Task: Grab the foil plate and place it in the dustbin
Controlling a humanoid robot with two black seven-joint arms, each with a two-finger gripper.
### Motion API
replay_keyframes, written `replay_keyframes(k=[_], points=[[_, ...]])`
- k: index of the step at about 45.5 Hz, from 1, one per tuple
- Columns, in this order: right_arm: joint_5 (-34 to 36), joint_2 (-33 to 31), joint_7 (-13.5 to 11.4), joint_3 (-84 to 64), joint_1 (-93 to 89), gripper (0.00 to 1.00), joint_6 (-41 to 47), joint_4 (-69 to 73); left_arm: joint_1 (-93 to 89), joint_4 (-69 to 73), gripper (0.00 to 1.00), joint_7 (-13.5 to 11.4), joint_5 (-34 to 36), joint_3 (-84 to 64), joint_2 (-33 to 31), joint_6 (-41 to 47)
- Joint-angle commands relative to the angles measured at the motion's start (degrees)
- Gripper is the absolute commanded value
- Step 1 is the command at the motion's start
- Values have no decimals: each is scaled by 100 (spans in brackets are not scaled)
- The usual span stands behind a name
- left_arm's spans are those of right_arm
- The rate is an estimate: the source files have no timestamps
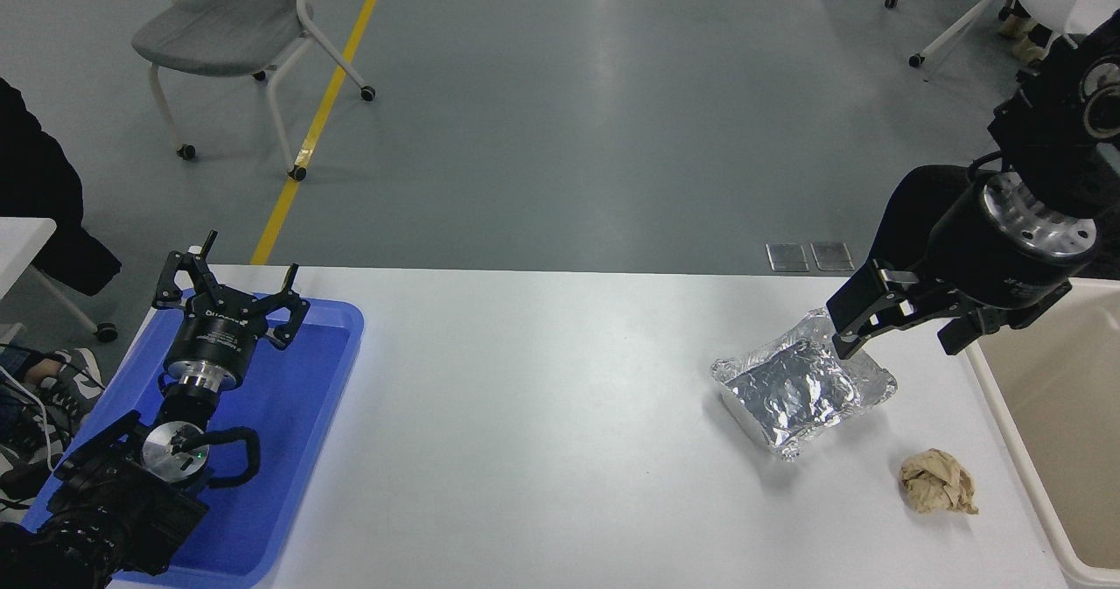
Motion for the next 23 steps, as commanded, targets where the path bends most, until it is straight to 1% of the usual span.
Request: replay_keyframes(k=[1,9,15,23], points=[[-290,-125,-9,147,-540,100,-239,-354,0,-7,100,0,0,0,-2,0],[-597,-134,-9,437,-1393,100,-555,-986,0,-7,100,0,9,0,-2,0],[-650,-90,-18,666,-2113,100,-924,-1619,0,-7,100,0,0,0,-2,0],[-650,7,-202,1008,-3045,100,-1223,-2489,-9,-7,100,0,1,0,-20,0]])
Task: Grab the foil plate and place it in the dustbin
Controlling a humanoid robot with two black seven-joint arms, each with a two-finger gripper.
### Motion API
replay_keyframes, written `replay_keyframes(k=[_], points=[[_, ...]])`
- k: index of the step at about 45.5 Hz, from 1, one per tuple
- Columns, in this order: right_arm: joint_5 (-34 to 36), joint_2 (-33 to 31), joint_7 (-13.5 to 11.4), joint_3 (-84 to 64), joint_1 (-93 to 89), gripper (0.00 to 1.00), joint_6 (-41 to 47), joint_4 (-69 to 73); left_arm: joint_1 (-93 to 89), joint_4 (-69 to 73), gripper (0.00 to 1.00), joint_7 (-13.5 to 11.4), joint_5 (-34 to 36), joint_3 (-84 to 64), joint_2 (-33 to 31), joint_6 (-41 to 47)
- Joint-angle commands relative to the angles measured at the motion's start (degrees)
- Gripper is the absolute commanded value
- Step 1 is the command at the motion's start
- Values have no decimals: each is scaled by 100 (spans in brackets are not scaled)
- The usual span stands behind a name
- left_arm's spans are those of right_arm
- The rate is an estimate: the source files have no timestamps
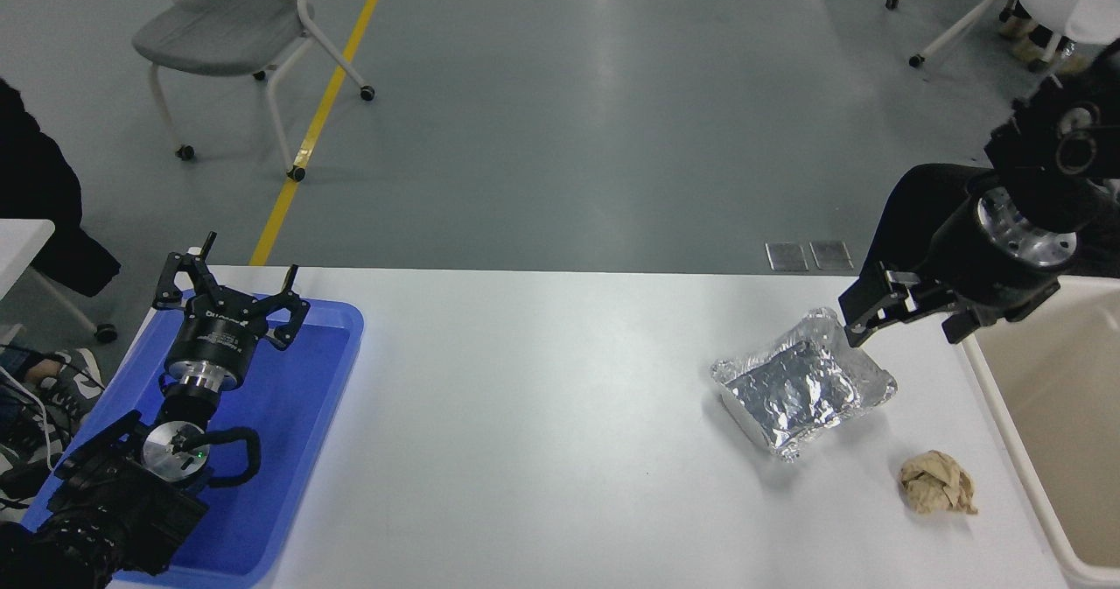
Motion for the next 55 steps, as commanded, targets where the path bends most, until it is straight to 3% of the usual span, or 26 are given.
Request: replay_keyframes(k=[1,19,33,55], points=[[-99,110,-187,487,-1371,100,-515,-1192,-8,-5,100,0,-4,0,-5,0],[33,181,-1277,1199,-3200,100,-1948,-2124,-8,-5,100,0,-4,0,-14,0],[33,225,-1348,1876,-3930,100,-2124,-2335,-8,-5,100,0,5,0,-14,0],[33,822,-1357,2641,-4677,100,-2238,-2906,-8,-5,100,0,5,0,-14,0]])
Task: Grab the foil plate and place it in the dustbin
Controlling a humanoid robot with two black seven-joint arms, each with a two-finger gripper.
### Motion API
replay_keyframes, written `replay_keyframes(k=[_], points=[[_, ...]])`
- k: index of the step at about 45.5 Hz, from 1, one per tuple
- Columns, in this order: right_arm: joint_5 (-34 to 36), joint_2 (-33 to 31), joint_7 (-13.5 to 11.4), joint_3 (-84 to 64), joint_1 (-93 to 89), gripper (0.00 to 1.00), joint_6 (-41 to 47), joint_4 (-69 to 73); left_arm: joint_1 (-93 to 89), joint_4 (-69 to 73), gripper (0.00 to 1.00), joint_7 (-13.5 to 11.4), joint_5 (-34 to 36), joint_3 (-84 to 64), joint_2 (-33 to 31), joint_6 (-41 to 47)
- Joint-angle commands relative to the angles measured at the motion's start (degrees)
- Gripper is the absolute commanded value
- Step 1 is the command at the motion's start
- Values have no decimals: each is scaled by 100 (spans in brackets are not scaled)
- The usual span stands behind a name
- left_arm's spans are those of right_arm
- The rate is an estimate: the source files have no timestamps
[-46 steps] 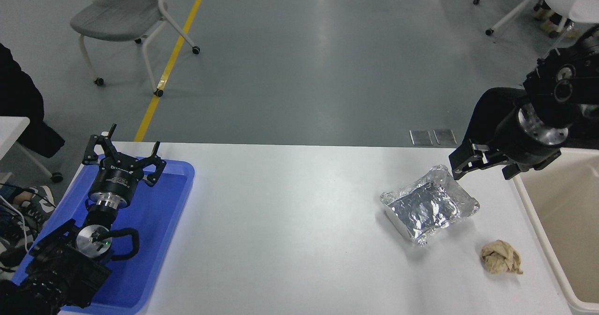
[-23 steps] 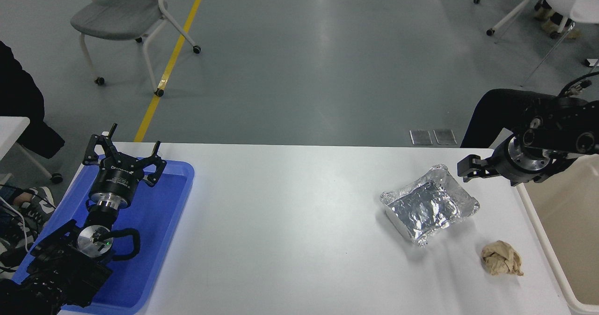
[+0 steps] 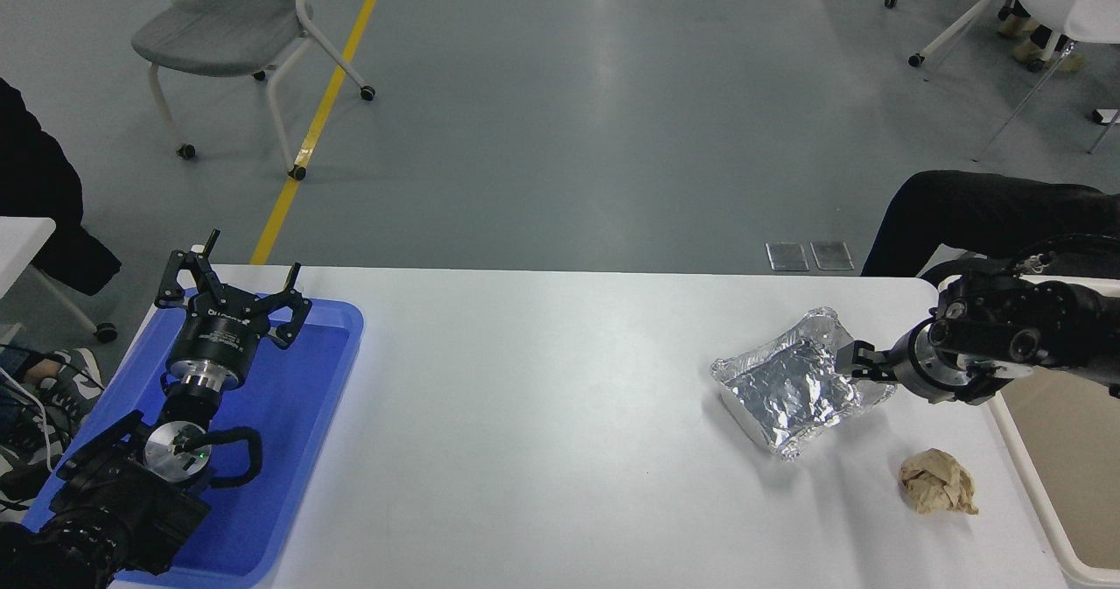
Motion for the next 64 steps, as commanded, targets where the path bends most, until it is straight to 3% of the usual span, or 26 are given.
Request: replay_keyframes(k=[1,12,20,22,27,31,34,64], points=[[-1,281,-17,395,-410,100,-119,-292,0,-1,100,0,-7,0,0,0],[-1,598,-17,614,-815,100,-234,-626,-8,17,100,0,2,0,0,0],[-1,660,-8,650,-894,92,-278,-705,-8,-1,100,0,2,0,0,0],[-1,677,18,650,-894,81,-278,-722,-8,-1,100,0,2,0,0,0],[-1,686,36,650,-894,39,-278,-731,0,-1,100,0,2,0,0,0],[-1,686,53,650,-894,28,-278,-731,0,-1,100,0,-7,0,0,0],[-1,686,62,650,-903,0,-278,-740,0,-1,100,0,2,0,0,0],[-1,695,62,492,-561,0,-225,-661,0,17,100,0,2,0,0,0]])
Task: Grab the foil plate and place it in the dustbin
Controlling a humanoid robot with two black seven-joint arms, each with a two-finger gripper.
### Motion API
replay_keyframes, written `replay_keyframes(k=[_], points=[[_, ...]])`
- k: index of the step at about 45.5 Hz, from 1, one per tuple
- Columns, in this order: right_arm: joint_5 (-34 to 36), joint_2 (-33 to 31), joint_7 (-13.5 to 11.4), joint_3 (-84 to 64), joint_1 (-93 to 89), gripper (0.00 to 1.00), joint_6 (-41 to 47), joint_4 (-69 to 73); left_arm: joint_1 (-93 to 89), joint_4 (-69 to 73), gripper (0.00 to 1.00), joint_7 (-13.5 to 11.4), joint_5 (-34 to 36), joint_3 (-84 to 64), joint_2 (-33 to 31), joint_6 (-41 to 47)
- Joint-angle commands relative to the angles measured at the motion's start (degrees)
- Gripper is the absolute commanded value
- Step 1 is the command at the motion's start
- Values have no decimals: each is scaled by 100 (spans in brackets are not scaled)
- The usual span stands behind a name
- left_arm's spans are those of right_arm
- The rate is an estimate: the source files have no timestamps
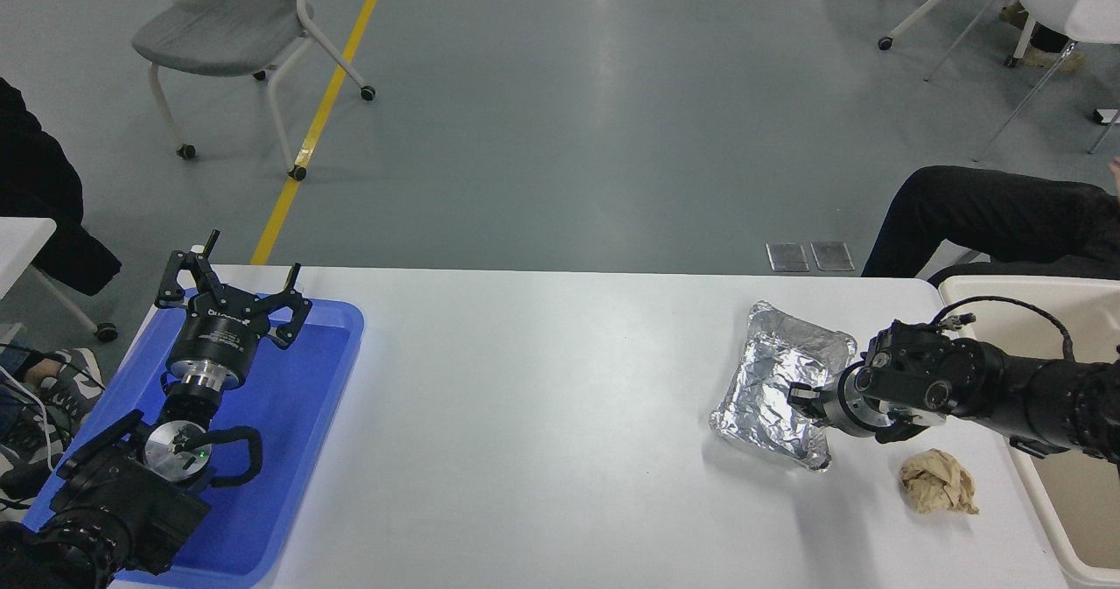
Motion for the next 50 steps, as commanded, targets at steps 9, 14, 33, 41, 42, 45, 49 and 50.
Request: replay_keyframes(k=[9,14,33,41,42,45,49,50], points=[[5,-380,1,-621,1033,0,121,553,0,-7,100,0,4,0,0,0],[22,-599,1,-963,1630,0,235,948,-9,11,100,0,4,0,0,0],[22,-1259,1,-2765,4662,0,543,3057,-9,-7,100,0,4,0,0,0],[31,-1215,1,-3275,6025,0,798,3893,-9,-7,100,0,4,0,0,0],[40,-1198,1,-3328,6157,0,815,3981,-9,-7,100,0,4,0,0,0],[101,-1145,1,-3469,6491,0,877,4166,-9,-7,100,0,4,0,0,0],[136,-1118,1,-3609,6746,0,982,4219,-9,-7,100,0,4,0,0,0],[136,-1118,1,-3627,6782,0,1008,4219,-9,-7,100,0,-5,0,0,0]])
